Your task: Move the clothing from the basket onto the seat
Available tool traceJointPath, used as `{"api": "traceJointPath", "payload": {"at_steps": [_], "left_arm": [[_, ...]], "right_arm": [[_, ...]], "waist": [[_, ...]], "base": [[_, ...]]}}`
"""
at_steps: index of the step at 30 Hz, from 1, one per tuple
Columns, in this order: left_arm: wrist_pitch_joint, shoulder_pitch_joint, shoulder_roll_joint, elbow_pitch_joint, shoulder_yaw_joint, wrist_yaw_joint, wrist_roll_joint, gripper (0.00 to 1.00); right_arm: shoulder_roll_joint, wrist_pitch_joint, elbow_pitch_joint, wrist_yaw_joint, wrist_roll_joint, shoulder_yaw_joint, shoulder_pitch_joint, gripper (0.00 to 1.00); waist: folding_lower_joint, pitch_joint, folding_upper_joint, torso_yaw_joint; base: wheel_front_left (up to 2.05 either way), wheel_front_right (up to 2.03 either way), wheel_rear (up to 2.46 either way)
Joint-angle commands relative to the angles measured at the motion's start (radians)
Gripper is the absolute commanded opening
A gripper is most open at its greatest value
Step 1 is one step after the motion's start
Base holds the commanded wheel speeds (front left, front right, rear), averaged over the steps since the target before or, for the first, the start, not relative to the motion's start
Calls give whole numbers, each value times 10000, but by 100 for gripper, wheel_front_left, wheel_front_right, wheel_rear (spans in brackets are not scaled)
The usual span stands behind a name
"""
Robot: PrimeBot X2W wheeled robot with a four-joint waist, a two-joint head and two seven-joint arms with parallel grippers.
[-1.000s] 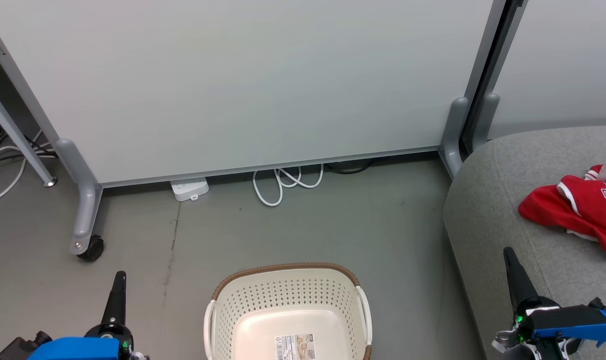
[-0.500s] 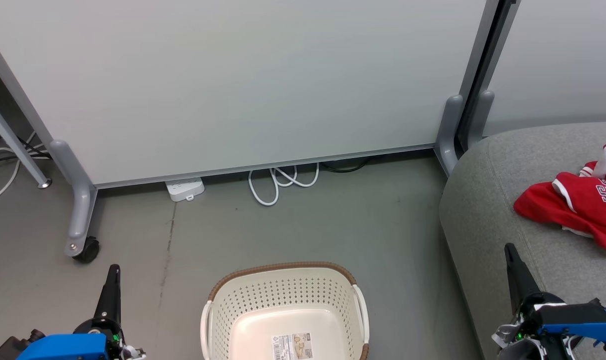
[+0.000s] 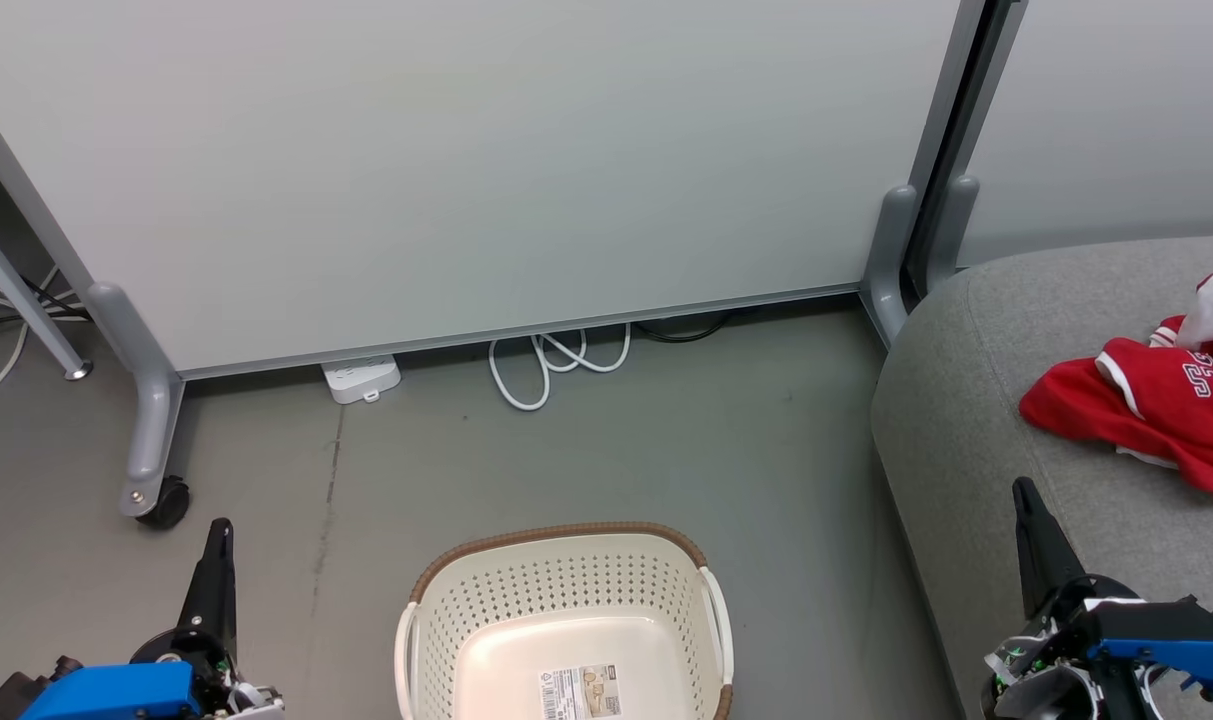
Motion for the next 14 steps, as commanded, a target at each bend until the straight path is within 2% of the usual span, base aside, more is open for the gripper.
{"api": "traceJointPath", "payload": {"at_steps": [1,6,14], "left_arm": [[61,-116,21,-82,106,-60,-179,0],[146,-130,7,-137,145,-62,-460,0],[152,-128,9,-125,132,-62,-444,0]], "right_arm": [[-44,31,5,-13,212,-26,-145,0],[-46,64,35,-14,578,-35,-175,0],[-44,54,33,-14,548,-32,-176,0]], "waist": [[-1,4,-1,-13],[-1,16,-1,-57],[-1,17,-1,-59]], "base": [[0,0,0],[0,0,0],[0,0,0]]}}
